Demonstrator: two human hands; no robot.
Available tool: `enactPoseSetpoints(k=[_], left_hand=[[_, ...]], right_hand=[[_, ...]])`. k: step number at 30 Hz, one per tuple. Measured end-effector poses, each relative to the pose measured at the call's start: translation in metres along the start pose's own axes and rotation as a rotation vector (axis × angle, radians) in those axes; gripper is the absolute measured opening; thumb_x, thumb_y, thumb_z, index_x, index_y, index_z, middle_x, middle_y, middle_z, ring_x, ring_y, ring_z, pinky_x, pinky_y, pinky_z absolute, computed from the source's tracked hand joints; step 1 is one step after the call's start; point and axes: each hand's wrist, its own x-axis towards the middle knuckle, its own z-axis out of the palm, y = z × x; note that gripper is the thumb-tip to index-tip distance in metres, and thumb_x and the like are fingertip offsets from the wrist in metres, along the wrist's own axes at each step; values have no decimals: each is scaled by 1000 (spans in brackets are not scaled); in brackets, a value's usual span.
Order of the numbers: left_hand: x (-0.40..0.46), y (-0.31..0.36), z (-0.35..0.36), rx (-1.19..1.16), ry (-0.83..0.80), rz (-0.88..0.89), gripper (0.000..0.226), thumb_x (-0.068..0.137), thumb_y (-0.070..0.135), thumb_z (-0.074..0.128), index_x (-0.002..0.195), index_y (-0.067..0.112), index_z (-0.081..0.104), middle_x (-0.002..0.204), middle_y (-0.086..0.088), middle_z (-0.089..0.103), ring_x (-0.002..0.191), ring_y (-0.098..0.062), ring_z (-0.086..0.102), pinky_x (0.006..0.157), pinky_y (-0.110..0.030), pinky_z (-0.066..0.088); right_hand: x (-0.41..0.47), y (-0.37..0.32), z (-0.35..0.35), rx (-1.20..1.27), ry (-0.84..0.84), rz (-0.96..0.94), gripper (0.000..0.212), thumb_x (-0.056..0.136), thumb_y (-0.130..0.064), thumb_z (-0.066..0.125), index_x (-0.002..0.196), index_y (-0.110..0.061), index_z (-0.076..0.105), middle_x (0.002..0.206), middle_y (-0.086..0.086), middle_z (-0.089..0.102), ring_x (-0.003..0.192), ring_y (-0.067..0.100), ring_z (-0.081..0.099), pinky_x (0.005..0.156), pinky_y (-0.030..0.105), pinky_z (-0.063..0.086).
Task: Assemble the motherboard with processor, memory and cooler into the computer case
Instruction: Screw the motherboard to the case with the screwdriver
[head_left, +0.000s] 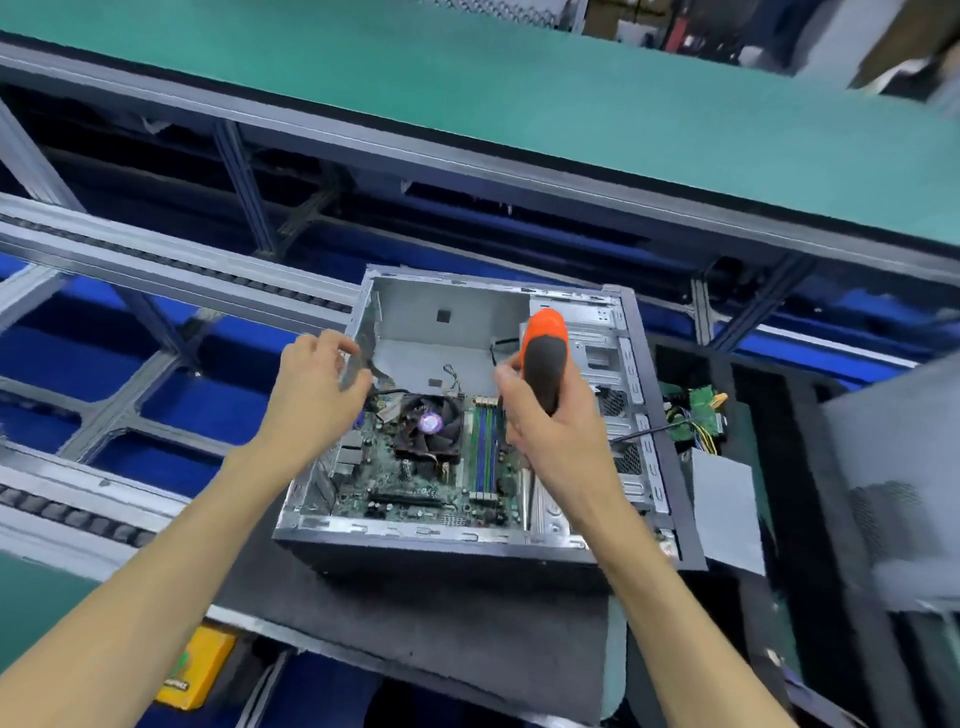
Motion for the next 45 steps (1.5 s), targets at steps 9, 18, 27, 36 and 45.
enactPoseSetpoints(k=[9,18,27,36,45], left_hand=[[8,-12,14,-121,-110,-69,49,95,11,57,137,-3,37,128,-26,47,115,-39,44,94,-44,38],[12,-16,22,-299,-202,-220,51,95,2,38,144,16,30,96,-6,56,72,-16,54,50,-30,38],[7,-13,21,-331,-207,-257,55,93,0,36,146,16,31,105,-12,58,70,-25,55,52,-33,44],[-28,9,21,-324,-150,-344,58,91,-10,36,145,11,27,110,-18,57,78,-30,54,55,-31,39],[-52,22,22,-304,-145,-490,62,87,-9,47,142,-4,20,131,-27,42,117,-43,48,95,-58,47]], right_hand=[[-34,-11,-11,-511,222,51,32,91,-44,67,66,-32,51,52,-14,48,50,11,49,50,24,37],[-82,29,-9,-835,145,539,34,95,-45,59,90,-11,60,69,8,73,59,25,72,63,39,62],[-95,43,-2,-1061,325,349,37,95,-52,58,95,-15,57,82,2,63,79,26,59,63,33,39],[-86,40,-24,-1044,357,376,36,89,-50,65,86,-16,53,74,-3,55,76,26,55,62,35,40],[-68,33,-44,-1009,371,389,37,85,-47,68,87,-15,50,83,3,60,80,31,55,65,36,40]])
